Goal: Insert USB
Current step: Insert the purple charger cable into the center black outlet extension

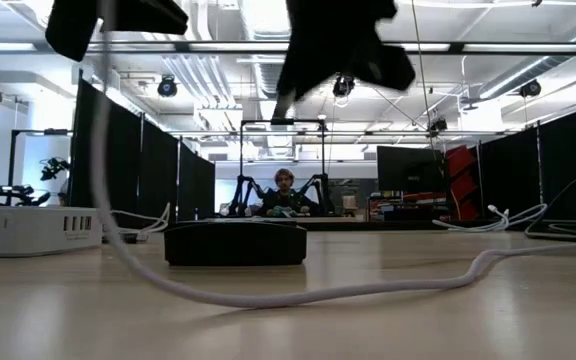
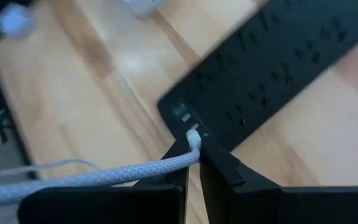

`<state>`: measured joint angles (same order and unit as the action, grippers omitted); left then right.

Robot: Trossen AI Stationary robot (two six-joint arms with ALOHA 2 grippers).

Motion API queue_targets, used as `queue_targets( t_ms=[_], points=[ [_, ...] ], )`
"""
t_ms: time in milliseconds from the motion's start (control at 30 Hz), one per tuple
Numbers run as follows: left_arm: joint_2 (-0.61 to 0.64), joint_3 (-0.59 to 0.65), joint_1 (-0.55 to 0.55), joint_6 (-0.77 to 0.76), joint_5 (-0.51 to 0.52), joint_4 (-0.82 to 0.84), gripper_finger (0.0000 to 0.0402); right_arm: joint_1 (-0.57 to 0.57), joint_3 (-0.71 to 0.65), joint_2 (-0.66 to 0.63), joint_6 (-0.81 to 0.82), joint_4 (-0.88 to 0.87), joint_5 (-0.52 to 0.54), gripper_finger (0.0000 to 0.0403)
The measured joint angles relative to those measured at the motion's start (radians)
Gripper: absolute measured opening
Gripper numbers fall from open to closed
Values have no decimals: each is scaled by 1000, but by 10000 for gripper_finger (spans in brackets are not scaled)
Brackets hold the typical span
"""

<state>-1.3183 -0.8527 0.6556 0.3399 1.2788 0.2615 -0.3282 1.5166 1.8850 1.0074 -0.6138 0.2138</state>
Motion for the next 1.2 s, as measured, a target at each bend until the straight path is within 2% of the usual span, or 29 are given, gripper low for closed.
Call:
queue_targets(
  t_ms=[200,500,1200],
  points=[
    [23,0,6,-93,20,124,62,25,0,97,105,90,-112,10],
    [59,0,11,-267,23,316,62,34,0,130,207,41,-109,10],
    [91,0,11,-286,22,325,62,29,0,131,291,44,-14,10]
  ],
)
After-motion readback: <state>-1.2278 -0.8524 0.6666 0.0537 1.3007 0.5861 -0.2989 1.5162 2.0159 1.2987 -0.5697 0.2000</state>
